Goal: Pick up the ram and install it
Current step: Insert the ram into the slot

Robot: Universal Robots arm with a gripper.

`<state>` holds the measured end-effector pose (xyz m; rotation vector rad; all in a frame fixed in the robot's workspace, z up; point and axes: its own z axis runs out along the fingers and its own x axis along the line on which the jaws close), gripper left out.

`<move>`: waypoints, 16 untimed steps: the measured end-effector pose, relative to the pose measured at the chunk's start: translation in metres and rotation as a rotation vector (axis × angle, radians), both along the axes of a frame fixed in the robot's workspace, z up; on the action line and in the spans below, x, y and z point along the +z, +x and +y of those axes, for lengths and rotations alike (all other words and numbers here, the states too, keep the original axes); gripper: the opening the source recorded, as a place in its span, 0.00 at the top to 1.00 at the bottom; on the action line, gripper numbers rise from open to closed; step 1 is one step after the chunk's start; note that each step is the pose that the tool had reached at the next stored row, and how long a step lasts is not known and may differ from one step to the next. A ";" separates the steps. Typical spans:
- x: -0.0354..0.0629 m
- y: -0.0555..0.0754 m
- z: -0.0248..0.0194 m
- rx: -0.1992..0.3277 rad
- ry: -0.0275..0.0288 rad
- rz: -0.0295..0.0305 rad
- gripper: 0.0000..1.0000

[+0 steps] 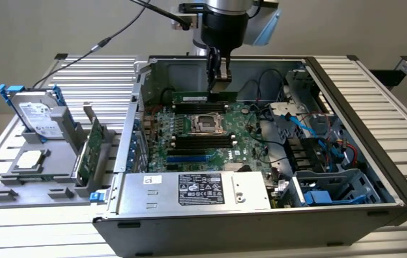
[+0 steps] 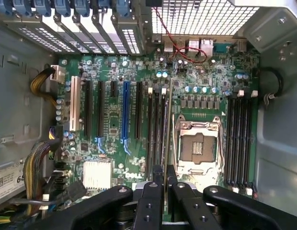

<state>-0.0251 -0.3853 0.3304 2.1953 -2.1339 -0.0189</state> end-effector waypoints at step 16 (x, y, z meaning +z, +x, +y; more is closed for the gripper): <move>-0.0281 0.000 -0.0007 0.012 -0.0011 0.0004 0.86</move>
